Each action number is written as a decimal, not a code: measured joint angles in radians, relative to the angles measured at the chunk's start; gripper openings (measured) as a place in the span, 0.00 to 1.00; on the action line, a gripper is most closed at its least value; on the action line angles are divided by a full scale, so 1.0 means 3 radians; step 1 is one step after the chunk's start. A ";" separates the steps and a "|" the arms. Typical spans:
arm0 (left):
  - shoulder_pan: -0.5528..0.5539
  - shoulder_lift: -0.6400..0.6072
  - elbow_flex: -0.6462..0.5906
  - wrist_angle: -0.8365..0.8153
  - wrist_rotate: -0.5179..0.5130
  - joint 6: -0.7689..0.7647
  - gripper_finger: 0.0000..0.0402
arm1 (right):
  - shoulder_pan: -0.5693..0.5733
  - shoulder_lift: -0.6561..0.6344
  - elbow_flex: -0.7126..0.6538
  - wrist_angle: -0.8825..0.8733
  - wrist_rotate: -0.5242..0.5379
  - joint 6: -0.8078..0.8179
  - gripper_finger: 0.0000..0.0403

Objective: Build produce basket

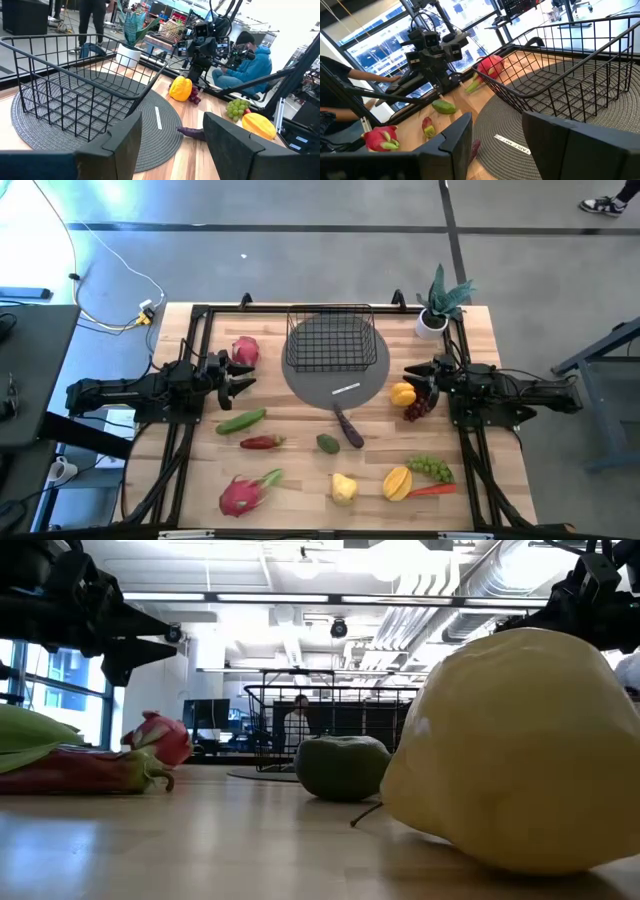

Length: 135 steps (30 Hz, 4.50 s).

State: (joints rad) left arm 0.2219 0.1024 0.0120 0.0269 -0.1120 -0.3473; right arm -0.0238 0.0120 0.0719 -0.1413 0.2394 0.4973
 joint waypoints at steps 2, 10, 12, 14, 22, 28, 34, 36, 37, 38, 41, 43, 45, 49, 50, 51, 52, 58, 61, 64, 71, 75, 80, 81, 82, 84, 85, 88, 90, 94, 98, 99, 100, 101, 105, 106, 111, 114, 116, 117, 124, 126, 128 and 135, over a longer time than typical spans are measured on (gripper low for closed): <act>0.0001 0.0000 0.0001 0.0000 0.0000 0.0000 0.50 | 0.0001 -0.0001 0.0000 -0.0001 0.0000 0.0000 0.39; 0.0001 0.0000 0.0000 0.0000 0.0001 0.0000 0.50 | 0.0000 -0.0001 0.0000 0.0000 -0.0001 0.0000 0.39; 0.0001 0.0000 0.0001 0.0000 0.0001 0.0000 0.50 | 0.0001 0.0000 -0.0001 0.0000 -0.0001 0.0000 0.39; 0.0000 0.0001 0.0001 0.0000 0.0001 0.0000 0.50 | 0.0000 -0.0001 0.0000 0.0000 0.0000 0.0000 0.39; 0.0000 0.0001 0.0000 0.0000 0.0001 0.0000 0.50 | 0.0000 0.0000 0.0000 -0.0001 0.0000 0.0000 0.39; 0.0001 0.0001 0.0000 0.0000 0.0001 0.0000 0.50 | 0.0001 -0.0001 -0.0001 0.0000 -0.0001 0.0000 0.39; 0.0001 0.0000 0.0000 0.0000 0.0000 0.0000 0.50 | 0.0000 0.0000 0.0000 0.0000 -0.0001 0.0000 0.39; 0.0001 0.0000 0.0000 0.0000 0.0000 0.0000 0.50 | 0.0001 0.0000 0.0000 0.0000 -0.0001 0.0000 0.39; 0.0001 0.0001 0.0000 0.0000 0.0001 0.0000 0.50 | 0.0001 0.0000 0.0000 0.0000 0.0000 0.0000 0.39; 0.0001 0.0000 0.0000 0.0000 0.0001 0.0000 0.50 | 0.0000 0.0000 0.0000 0.0000 -0.0001 0.0000 0.39; 0.0000 0.0001 0.0000 0.0000 0.0001 0.0000 0.50 | 0.0000 -0.0001 0.0000 0.0000 0.0000 0.0000 0.39; 0.0001 0.0001 0.0000 0.0000 0.0000 0.0000 0.50 | 0.0001 0.0000 0.0000 0.0000 0.0000 0.0000 0.39; 0.0001 0.0001 0.0000 0.0000 0.0001 0.0000 0.50 | 0.0001 0.0000 -0.0001 0.0000 0.0000 0.0000 0.39; 0.0000 0.0001 0.0000 0.0000 0.0000 0.0000 0.50 | 0.0001 0.0000 0.0000 -0.0001 -0.0001 0.0000 0.39; 0.0000 0.0001 0.0001 0.0000 0.0001 0.0000 0.50 | 0.0000 -0.0001 0.0000 -0.0001 -0.0001 0.0000 0.39; 0.0000 0.0000 0.0001 0.0000 0.0001 0.0000 0.50 | 0.0000 -0.0001 -0.0001 -0.0001 -0.0001 0.0000 0.39; 0.0001 0.0001 0.0000 0.0000 0.0001 0.0000 0.50 | 0.0001 0.0000 0.0000 -0.0001 0.0000 0.0000 0.39; 0.0001 0.0000 0.0000 0.0000 0.0000 0.0000 0.50 | 0.0001 -0.0001 -0.0001 -0.0001 -0.0001 0.0000 0.39; 0.0000 0.0001 0.0000 0.0000 0.0001 0.0000 0.50 | 0.0001 0.0000 0.0000 0.0000 0.0000 0.0000 0.39; 0.0000 0.0001 0.0001 -0.0001 0.0000 0.0000 0.50 | 0.0001 -0.0001 0.0000 0.0000 -0.0001 0.0000 0.39; 0.0000 0.0000 0.0001 0.0000 0.0000 0.0000 0.50 | 0.0001 0.0000 -0.0001 0.0000 0.0000 0.0006 0.39; 0.0000 0.0000 0.0000 0.0000 0.0000 0.0000 0.50 | 0.0001 -0.0001 -0.0001 0.0010 -0.0008 0.0232 0.39; 0.0000 0.0000 0.0001 0.0000 0.0001 0.0000 0.50 | 0.0001 -0.0001 0.0000 0.0009 -0.0044 0.0343 0.39; 0.0001 0.0000 0.0000 0.0000 0.0001 0.0000 0.50 | 0.0001 -0.0001 -0.0001 0.0009 -0.0047 0.0312 0.39; 0.0000 0.0001 0.0000 -0.0001 0.0001 0.0000 0.50 | 0.0001 -0.0001 0.0000 0.0008 -0.0051 0.0308 0.39; 0.0001 0.0001 0.0000 0.0000 0.0000 0.0000 0.50 | 0.0001 0.0000 0.0000 0.0009 -0.0052 0.0348 0.39; 0.0001 0.0001 0.0000 0.0000 0.0001 0.0000 0.50 | 0.0000 -0.0001 0.0000 0.0010 -0.0052 0.0355 0.39; 0.0001 0.0000 0.0000 0.0000 0.0000 0.0000 0.50 | 0.0000 -0.0001 0.0000 0.0010 -0.0053 0.0353 0.39; 0.0001 0.0000 0.0000 0.0000 0.0000 0.0000 0.50 | 0.0001 0.0000 -0.0001 0.0010 -0.0055 0.0361 0.39; 0.0000 0.0000 0.0000 0.0000 0.0000 0.0000 0.50 | 0.0001 -0.0001 -0.0001 0.0001 -0.0055 0.0355 0.46; 0.0001 0.0000 0.0000 0.0000 0.0000 0.0000 0.50 | 0.0001 0.0038 0.0003 -0.0041 -0.0069 0.0364 0.58; 0.0000 0.0001 0.0000 0.0000 0.0000 0.0000 0.50 | 0.0001 0.0057 0.0003 -0.0041 -0.0067 0.0384 0.61; 0.0000 0.0000 0.0000 0.0000 0.0000 0.0000 0.50 | 0.0001 0.0081 0.0004 -0.0041 -0.0067 0.0422 0.64; 0.0001 0.0001 0.0000 0.0000 0.0000 0.0000 0.50 | 0.0001 0.0110 0.0004 -0.0041 -0.0067 0.0442 0.67; 0.0001 0.0001 0.0000 0.0000 0.0001 0.0000 0.50 | 0.0001 0.0242 0.0043 -0.0106 -0.0065 0.0516 0.77; 0.0001 0.0000 0.0000 0.0000 0.0000 0.0000 0.50 | 0.0000 0.0289 0.0090 -0.0150 -0.0062 0.0510 0.79; 0.0001 0.0001 0.0001 0.0000 0.0001 0.0000 0.50 | 0.0001 0.0578 0.0447 -0.0534 0.0067 0.0411 0.86; 0.0001 0.0000 0.0000 0.0000 0.0001 0.0000 0.50 | 0.0001 0.0796 0.0663 -0.0852 0.0114 0.0517 0.91; 0.0001 0.0001 0.0001 0.0000 0.0001 0.0000 0.50 | 0.0001 0.0949 0.0812 -0.1033 0.0130 0.0603 0.94; 0.0001 0.0001 0.0001 0.0000 0.0000 0.0000 0.50 | 0.0001 0.1030 0.0884 -0.1108 0.0143 0.0630 0.95; 0.0001 0.0000 0.0000 0.0000 0.0001 0.0000 0.50 | 0.0001 0.1735 0.1503 -0.1664 0.0180 0.0955 0.99; 0.0001 0.0000 0.0001 0.0000 0.0000 0.0000 0.50 | 0.0000 0.1976 0.1691 -0.1906 0.0181 0.1032 0.99; 0.0001 0.0001 0.0000 0.0000 0.0001 0.0000 0.50 | 0.0000 0.2218 0.1870 -0.2135 0.0174 0.1120 0.99; 0.0001 0.0000 0.0000 0.0000 0.0001 0.0000 0.50 | 0.0000 0.2858 0.2218 -0.2721 0.0029 0.1696 0.99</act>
State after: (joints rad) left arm 0.2222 0.1025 0.0120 0.0269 -0.1116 -0.3473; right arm -0.0238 0.8693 0.7372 -0.9577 0.2480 1.0061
